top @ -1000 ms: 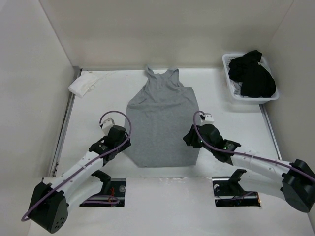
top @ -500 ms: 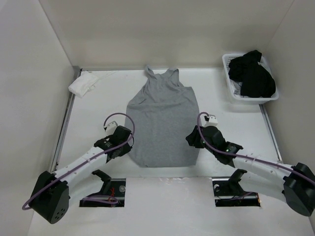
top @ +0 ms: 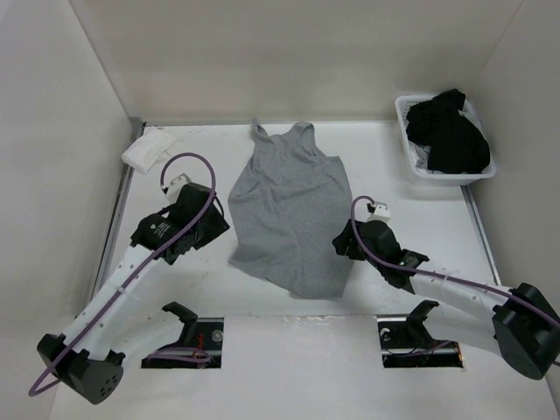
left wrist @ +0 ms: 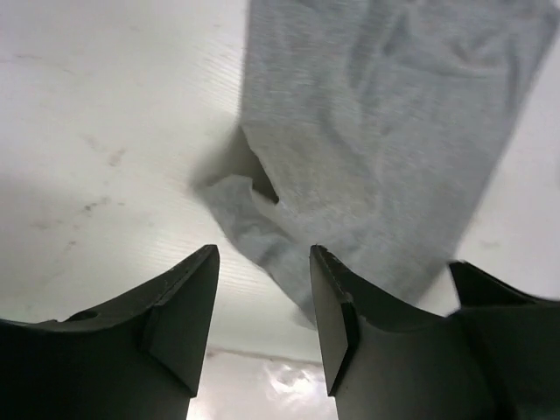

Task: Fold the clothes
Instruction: Flatten the tank top out

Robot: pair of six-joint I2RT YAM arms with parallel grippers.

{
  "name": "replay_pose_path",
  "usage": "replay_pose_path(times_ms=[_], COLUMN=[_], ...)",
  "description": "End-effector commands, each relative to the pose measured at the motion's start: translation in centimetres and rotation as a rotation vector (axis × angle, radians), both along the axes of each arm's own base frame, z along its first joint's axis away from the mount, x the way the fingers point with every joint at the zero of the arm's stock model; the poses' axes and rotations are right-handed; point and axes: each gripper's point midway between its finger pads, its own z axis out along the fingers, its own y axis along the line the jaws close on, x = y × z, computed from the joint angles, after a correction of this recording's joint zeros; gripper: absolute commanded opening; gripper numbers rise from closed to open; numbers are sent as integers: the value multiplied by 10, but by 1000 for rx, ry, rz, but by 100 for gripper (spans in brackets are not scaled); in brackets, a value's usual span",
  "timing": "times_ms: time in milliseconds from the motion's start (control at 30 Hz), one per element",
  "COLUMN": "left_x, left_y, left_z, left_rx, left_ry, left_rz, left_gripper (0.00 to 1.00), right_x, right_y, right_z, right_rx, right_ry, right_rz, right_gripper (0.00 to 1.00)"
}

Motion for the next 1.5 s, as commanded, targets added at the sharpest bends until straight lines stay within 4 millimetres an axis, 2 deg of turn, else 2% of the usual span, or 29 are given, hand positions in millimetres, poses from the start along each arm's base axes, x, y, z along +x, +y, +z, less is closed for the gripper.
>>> replay_pose_path(times_ms=[0,33,167,200,267,333,367,467,533,600,700,833,900,1067,1133,1333,1467], left_x=[6,10,13,13,13,4,-4,-26,-33,-29,-19,-2,2,0,-1,8,9], left_y=[26,28,22,18,1,-12,-14,-3,3,2,-2,-8,-7,0,3,13,10], left_z=[-36,-44,-113,-122,-137,-145,-148,-159,-169,-173,-175,-179,-183,-195,-194,-169,-131], left_rx=[122,125,134,124,80,43,39,45,29,11,6,39,73,111,108,99,64], left_ry=[53,55,153,157,142,150,159,159,161,138,113,90,103,159,155,72,-51], left_rz=[33,42,-10,-19,-71,-105,-114,-60,-19,-12,-35,-83,-98,-97,-84,-48,-52], left_gripper=[45,45,46,46,44,30,24,24,31,38,43,43,40,21,14,2,0], right_x=[10,11,13,13,13,11,10,8,9,10,11,9,8,6,4,10,15], right_y=[-1,-3,-5,-5,-4,-4,-5,-9,-8,-5,-2,9,13,15,14,0,-13], right_z=[3,2,0,-1,-1,2,2,0,1,2,1,2,4,7,8,3,-4], right_rx=[5,-3,-16,-18,-18,-15,-14,-14,-11,-11,-14,1,7,16,19,6,-23], right_ry=[-36,-31,-24,-22,-22,-29,-29,-17,-19,-18,-13,-20,-23,-35,-38,-30,-9], right_rz=[-28,-37,-47,-47,-46,-42,-42,-59,-56,-49,-42,-19,-9,-7,-9,-56,-104], right_gripper=[60,60,60,60,60,56,50,33,30,30,32,32,32,33,34,49,55])
